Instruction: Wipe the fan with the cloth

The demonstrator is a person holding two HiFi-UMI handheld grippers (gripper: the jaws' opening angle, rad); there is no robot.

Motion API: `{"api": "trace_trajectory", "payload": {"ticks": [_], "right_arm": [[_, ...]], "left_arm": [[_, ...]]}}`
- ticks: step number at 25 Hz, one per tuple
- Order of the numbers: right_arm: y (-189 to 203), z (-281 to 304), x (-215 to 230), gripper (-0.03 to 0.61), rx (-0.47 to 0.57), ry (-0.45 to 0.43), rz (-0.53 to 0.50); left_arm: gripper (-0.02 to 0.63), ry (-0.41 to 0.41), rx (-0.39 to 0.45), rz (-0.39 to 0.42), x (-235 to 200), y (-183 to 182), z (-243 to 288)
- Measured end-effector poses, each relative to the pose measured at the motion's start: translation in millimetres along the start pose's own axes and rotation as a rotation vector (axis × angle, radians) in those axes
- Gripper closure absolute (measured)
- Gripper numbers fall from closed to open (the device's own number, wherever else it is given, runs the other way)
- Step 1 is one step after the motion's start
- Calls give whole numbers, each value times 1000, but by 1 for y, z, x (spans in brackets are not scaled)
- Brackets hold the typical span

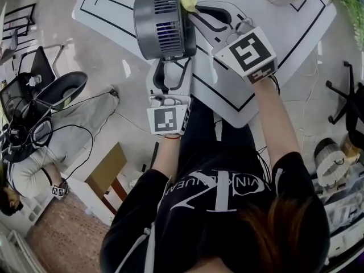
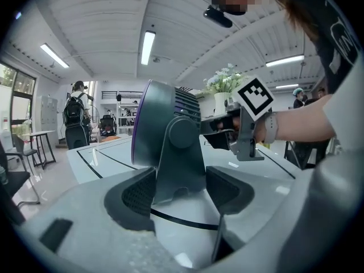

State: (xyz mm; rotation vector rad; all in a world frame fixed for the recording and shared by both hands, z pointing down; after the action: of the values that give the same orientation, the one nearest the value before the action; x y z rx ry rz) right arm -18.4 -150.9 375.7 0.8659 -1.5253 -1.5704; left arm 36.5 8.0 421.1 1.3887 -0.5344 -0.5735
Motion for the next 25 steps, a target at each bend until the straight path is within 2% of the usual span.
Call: {"api": "trace_trajectory", "payload": {"ticks": [5, 12, 19, 25], "right_arm": [[22, -4, -9, 535, -56, -40, 51], [28, -26, -32, 536, -64, -73, 93], [13, -33, -50, 535, -25, -80, 154], [-11, -46, -53, 536, 32, -89, 147]], "left_arm": [[331, 19, 6, 2, 0, 2, 1], [331, 34, 6, 17, 7, 4, -2], [333, 34, -9, -3, -3, 5, 2], [333, 38, -21, -7, -2, 4, 3]]}}
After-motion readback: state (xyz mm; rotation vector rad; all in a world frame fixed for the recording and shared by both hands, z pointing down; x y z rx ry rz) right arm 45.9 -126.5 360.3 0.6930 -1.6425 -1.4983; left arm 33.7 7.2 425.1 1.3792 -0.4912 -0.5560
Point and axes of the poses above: the fingertips, and each gripper's own axes: z forward along the fingers, x to its right, y out of its underside, the point moved 6 cm from there along -z, backward along the fingers, and after that the axes turned 12 degrees about x, right-handed, at the moved point
